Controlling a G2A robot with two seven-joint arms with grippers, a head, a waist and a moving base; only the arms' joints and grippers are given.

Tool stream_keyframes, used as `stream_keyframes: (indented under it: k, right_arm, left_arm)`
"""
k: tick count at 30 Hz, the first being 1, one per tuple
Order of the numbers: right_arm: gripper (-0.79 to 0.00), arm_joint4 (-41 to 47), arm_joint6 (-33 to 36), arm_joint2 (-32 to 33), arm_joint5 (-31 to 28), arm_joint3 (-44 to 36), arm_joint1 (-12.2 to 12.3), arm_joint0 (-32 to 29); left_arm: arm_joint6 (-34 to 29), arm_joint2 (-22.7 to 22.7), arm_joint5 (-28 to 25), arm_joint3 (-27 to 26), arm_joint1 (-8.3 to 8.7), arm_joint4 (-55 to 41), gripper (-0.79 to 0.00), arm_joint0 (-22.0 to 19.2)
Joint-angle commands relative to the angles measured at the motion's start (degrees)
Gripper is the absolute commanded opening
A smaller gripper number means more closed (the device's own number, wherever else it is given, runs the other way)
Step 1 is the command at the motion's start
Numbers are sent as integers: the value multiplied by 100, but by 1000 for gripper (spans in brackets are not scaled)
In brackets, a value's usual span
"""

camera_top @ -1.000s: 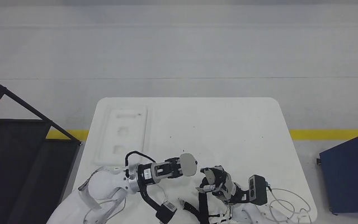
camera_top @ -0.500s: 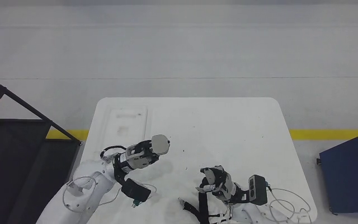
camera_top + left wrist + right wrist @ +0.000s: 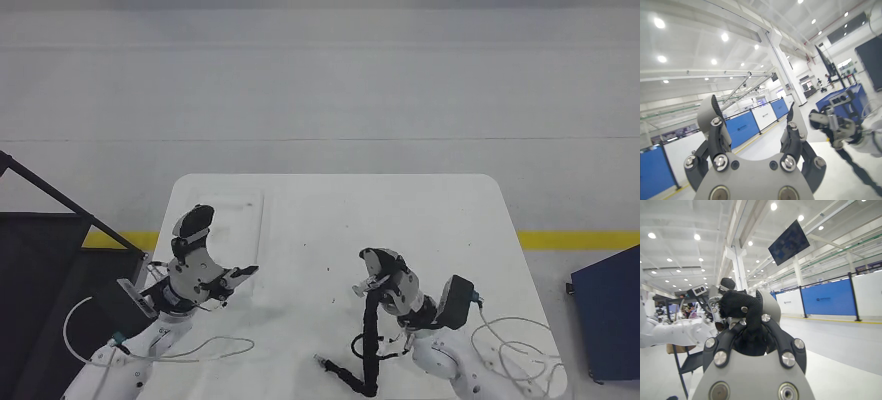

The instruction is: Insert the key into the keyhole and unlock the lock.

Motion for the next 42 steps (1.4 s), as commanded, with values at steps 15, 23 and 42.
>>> stream_keyframes:
  k: [15, 23, 42]
  right_arm:
    - [-785, 540, 2354, 1547, 1217, -1228, -50, 565]
    - [-785, -502, 3327, 1060, 1689, -928, -208, 718]
    - [-785, -1759, 4667, -400, 2507, 1286, -930, 1426]
  left_arm:
    - [-24, 62, -1207, -65, -30, -1192, 0, -4]
    - [-24, 62, -1207, -65, -30, -1192, 0, -4]
    - [-24, 62, -1207, -65, -30, -1192, 0, -4]
